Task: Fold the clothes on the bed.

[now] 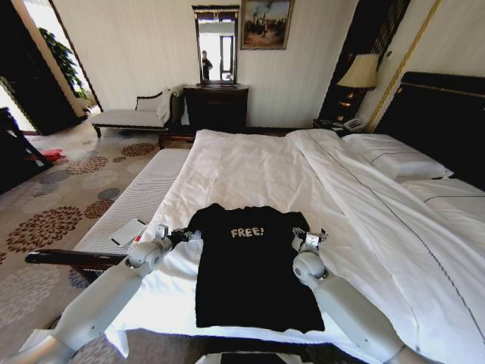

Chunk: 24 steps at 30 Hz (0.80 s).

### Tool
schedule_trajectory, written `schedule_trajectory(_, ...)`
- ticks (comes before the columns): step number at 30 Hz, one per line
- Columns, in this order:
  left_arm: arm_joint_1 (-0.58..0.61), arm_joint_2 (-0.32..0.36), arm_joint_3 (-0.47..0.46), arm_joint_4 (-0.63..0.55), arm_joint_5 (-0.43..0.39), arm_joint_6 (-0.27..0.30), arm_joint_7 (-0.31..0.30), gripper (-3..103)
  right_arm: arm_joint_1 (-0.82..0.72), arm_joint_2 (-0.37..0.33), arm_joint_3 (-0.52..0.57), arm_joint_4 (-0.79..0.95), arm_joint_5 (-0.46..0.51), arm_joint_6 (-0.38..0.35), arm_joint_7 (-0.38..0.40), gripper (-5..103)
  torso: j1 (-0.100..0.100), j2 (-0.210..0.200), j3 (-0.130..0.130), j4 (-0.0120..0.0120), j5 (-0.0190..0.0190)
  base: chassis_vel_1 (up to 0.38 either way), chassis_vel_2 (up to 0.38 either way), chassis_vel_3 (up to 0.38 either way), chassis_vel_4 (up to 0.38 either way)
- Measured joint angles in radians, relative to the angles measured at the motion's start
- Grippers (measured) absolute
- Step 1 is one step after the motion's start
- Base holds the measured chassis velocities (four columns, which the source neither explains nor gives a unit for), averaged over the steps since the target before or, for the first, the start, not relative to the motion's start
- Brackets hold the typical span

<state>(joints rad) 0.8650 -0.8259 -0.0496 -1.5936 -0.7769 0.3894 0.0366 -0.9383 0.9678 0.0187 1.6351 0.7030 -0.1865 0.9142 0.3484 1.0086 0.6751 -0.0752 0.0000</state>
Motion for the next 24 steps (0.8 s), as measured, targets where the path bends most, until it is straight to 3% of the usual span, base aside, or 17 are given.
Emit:
schedule_trajectory(1,0.000,0.000,0.000,0.000,0.000,0.000,0.000,19,0.000,0.000,0.000,0.000,0.000,0.000,0.000,100,0.000,0.000,0.000,0.0000,0.0000,0.000,0.000,0.000,0.000)
schedule_trajectory(4,0.012,-0.002,-0.033,-0.014,-0.017,-0.003,-0.002,3,0.000,-0.001,0.000,0.004,0.000,0.000,0.000,100,0.000,0.000,0.000,0.0000,0.0000,0.000,0.000,0.000,0.000)
schedule_trajectory(6,0.017,-0.004,-0.047,-0.020,-0.027,-0.003,-0.003,1,0.000,-0.002,0.001,0.006,0.000,0.000,0.001,100,0.000,0.000,0.000,0.0000,0.0000,0.000,0.000,0.000,0.000)
schedule_trajectory(18,0.057,-0.021,-0.234,-0.111,-0.187,0.003,-0.025,0,0.002,-0.004,-0.002,0.010,-0.003,-0.001,0.002,100,0.000,0.000,0.000,0.0000,0.0001,0.000,0.000,0.000,0.000)
schedule_trajectory(24,0.065,-0.026,-0.257,-0.110,-0.197,0.005,-0.031,0,-0.001,-0.003,-0.004,0.015,-0.004,-0.001,0.004,100,0.000,0.000,0.000,0.0000,0.0000,0.000,0.000,0.000,0.000)
